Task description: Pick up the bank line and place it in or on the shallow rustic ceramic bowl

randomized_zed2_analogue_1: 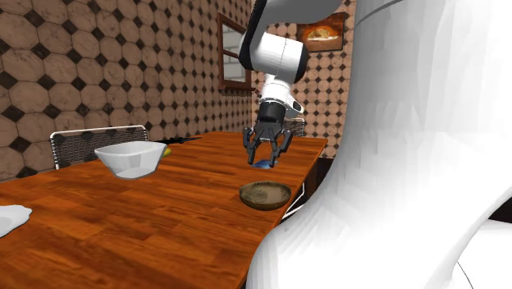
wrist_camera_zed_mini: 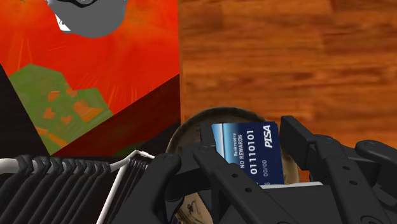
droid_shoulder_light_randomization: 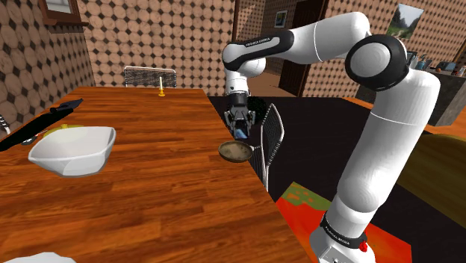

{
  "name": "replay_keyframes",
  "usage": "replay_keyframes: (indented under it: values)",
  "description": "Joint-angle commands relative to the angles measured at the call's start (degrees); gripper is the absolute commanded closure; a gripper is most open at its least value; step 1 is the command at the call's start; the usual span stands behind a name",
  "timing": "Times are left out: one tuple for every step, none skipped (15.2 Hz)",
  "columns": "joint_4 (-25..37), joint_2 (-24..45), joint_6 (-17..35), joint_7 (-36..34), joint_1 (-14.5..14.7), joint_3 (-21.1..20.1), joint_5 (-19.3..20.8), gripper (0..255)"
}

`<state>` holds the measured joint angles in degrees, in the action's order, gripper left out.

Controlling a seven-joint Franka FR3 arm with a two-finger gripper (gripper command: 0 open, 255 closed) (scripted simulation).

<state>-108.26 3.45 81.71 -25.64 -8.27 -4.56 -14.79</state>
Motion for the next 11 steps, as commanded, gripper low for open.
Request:
replay_keyframes:
  values:
    - [-0.94, 0.45, 1.33, 0.37, 0.00, 0.01, 0.09, 255]
    - [-1.48, 0.63, 2.04, 0.53, 0.02, 0.00, 0.11, 255]
    - [-2.01, 0.83, 2.75, 0.68, 0.04, -0.02, 0.13, 255]
    - [-2.52, 1.04, 3.46, 0.83, 0.06, -0.03, 0.14, 255]
    - [-3.03, 1.26, 4.17, 0.98, 0.08, -0.04, 0.16, 255]
    - [-3.52, 1.49, 4.88, 1.12, 0.10, -0.05, 0.17, 255]
    - [-3.99, 1.73, 5.58, 1.27, 0.12, -0.06, 0.18, 255]
    - [-4.46, 1.98, 6.29, 1.42, 0.14, -0.07, 0.20, 255]
    - [-4.91, 2.25, 6.99, 1.56, 0.16, -0.08, 0.21, 255]
    - [-5.35, 2.52, 7.69, 1.71, 0.18, -0.09, 0.21, 255]
    - [-5.78, 2.81, 8.39, 1.85, 0.21, -0.10, 0.22, 255]
